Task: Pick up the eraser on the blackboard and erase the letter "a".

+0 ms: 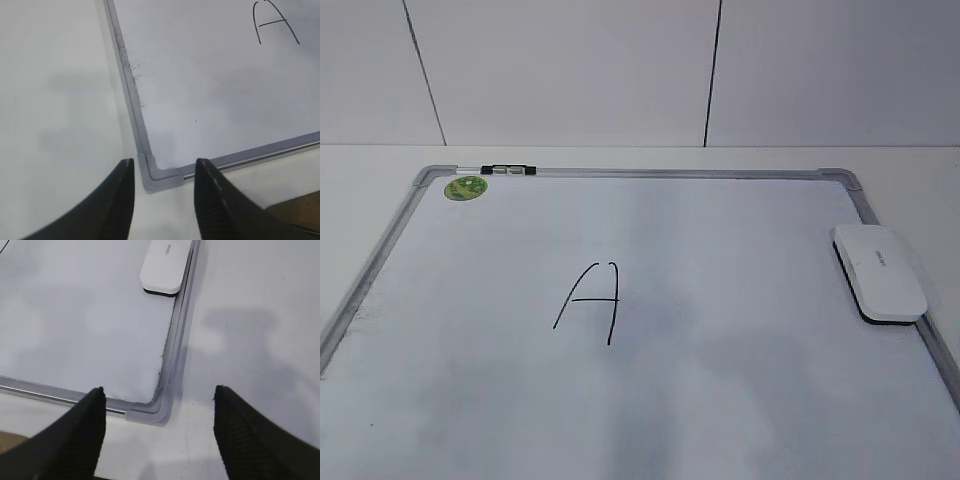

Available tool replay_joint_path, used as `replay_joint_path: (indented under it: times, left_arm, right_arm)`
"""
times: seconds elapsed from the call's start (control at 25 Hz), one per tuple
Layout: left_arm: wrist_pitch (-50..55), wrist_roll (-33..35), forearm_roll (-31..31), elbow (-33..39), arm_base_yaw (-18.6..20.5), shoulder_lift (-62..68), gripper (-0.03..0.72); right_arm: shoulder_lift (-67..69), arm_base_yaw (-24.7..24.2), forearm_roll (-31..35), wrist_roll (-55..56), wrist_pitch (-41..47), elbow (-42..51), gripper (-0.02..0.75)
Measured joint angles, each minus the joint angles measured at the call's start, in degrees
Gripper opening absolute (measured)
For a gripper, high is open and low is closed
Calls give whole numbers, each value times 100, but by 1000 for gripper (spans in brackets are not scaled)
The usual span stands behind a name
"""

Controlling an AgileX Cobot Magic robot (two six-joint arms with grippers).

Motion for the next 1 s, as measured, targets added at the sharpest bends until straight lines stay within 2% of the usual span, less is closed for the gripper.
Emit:
replay_joint_path:
  times: [1.0]
  left_arm:
    - [29,0,-33,0,0,-271,268]
  right_arm:
    - [-358,0,0,-4,-13,0,540]
